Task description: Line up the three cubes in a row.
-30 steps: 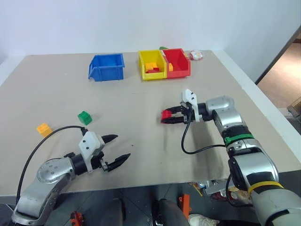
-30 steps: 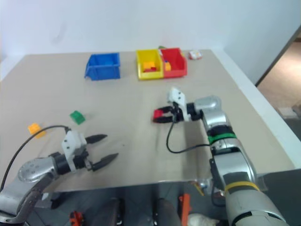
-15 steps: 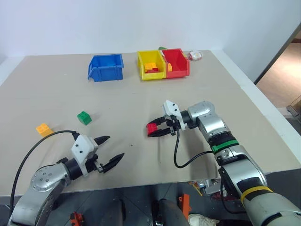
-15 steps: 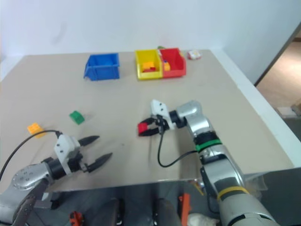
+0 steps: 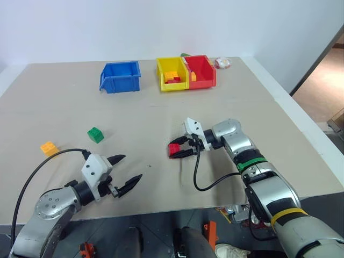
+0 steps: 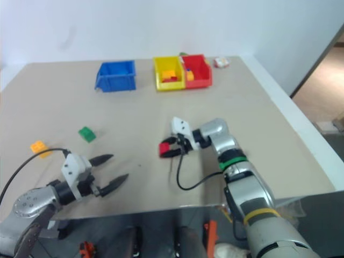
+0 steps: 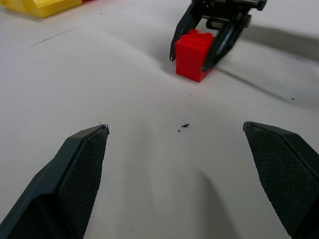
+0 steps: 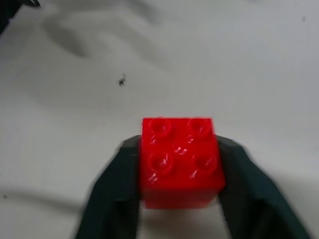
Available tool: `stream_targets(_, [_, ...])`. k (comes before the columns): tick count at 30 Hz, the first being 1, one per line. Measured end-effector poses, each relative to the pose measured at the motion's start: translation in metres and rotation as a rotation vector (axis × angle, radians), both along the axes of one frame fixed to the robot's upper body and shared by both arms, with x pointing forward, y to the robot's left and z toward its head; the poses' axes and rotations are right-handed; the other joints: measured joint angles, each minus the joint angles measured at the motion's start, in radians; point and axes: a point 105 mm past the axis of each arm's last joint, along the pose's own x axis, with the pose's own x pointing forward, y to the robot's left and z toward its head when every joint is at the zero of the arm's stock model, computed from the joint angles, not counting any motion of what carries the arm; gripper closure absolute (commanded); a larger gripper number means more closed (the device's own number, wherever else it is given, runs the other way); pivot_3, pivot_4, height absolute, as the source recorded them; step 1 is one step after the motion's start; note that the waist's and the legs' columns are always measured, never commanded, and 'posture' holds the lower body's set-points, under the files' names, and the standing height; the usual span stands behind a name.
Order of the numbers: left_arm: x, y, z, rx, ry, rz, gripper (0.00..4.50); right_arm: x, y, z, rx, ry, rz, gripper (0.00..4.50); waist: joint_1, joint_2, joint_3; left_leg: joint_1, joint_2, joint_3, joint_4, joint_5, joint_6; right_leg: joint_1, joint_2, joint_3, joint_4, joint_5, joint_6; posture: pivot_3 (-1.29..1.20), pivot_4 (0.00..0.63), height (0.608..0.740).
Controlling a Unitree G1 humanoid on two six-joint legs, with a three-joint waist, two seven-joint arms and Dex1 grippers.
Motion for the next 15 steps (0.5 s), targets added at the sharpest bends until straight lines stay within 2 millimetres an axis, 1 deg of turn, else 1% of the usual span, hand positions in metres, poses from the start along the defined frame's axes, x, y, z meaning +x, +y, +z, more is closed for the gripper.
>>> stream_targets(3, [0.000, 0.000, 0.000, 0.001, -0.001, 0.002, 0.00, -0.001, -0.002, -0.001, -0.009, 0.003, 0.011, 0.18, 0.000, 0.000, 0.000, 0.000, 0.000, 0.000, 0.000, 0.000, 0.000, 0.000, 0.000, 0.000, 0.000, 0.000, 0.000, 0.00, 0.150, 0.740])
stream_targets(4, [0.000, 0.000, 0.000, 0.003, -0.002, 0.003, 0.00, -0.001, -0.002, -0.001, -0.007, 0.002, 0.012, 0.04, 0.000, 0.000, 0.000, 0.000, 0.000, 0.000, 0.000, 0.000, 0.000, 0.000, 0.000, 0.000, 0.000, 0.000, 0.000, 0.00, 0.150, 0.740])
stream_targets(6, [0.001, 0.001, 0.000, 0.005, -0.005, 0.012, 0.00, -0.001, 0.000, 0.004, 0.010, -0.004, 0.014, 0.04, 0.000, 0.000, 0.000, 0.000, 0.000, 0.000, 0.000, 0.000, 0.000, 0.000, 0.000, 0.000, 0.000, 0.000, 0.000, 0.00, 0.150, 0.740])
stream_targets(9, [0.004, 0.004, 0.001, -0.005, -0.018, 0.054, 0.00, -0.001, 0.005, 0.024, 0.070, -0.027, 0.026, 0.04, 0.000, 0.000, 0.000, 0.000, 0.001, 0.000, -0.001, 0.000, 0.000, 0.000, 0.000, 0.000, 0.000, 0.000, 0.000, 0.00, 0.150, 0.740])
stream_targets(12, [0.011, 0.020, 0.008, -0.022, -0.056, 0.168, 0.00, -0.003, 0.010, 0.049, 0.134, -0.050, 0.028, 0.04, 0.000, 0.000, 0.000, 0.000, 0.001, 0.000, -0.001, 0.000, 0.000, 0.000, 0.001, 0.000, 0.000, 0.000, 0.000, 0.00, 0.150, 0.740])
stream_targets(15, [0.022, 0.046, 0.020, -0.043, -0.117, 0.353, 0.00, -0.006, 0.015, 0.074, 0.208, -0.106, 0.026, 0.04, 0.001, 0.000, 0.000, 0.000, 0.001, -0.001, -0.001, 0.000, 0.000, 0.000, 0.001, -0.001, 0.000, 0.000, 0.000, 0.00, 0.150, 0.740])
